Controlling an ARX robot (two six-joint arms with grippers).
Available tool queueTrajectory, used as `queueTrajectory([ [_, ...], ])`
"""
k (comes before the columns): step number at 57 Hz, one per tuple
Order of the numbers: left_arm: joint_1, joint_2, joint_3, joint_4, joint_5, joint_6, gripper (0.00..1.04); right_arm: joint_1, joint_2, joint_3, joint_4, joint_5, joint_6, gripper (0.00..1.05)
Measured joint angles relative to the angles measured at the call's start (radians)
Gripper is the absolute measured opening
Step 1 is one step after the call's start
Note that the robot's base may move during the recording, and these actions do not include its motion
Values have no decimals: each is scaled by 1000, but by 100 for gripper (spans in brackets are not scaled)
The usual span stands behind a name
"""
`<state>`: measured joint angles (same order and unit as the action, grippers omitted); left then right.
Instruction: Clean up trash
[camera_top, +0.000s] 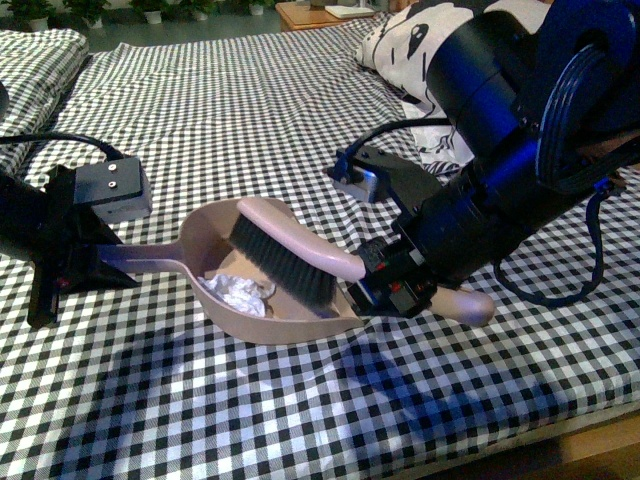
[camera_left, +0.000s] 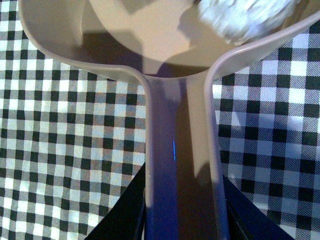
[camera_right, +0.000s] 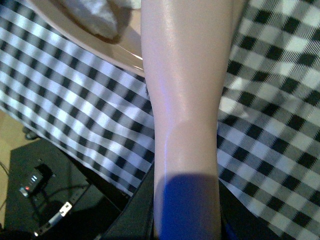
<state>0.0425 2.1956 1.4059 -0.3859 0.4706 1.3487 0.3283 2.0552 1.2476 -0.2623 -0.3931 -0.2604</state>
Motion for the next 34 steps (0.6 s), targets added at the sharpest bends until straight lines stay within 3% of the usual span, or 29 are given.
queueTrajectory([
  [13,-6,0,0,0,-2,-2,27,-19,-14,2,28,34,8,19],
  [21,-9,0,0,0,-2,-3,27,-48,-10,3,51,117,4,19],
  [29,-9,0,0,0,-2,-3,27,-85,25,16,113,267,-2,19],
  [34,-8,0,0,0,1,-6,27,-104,45,19,127,294,-1,19],
])
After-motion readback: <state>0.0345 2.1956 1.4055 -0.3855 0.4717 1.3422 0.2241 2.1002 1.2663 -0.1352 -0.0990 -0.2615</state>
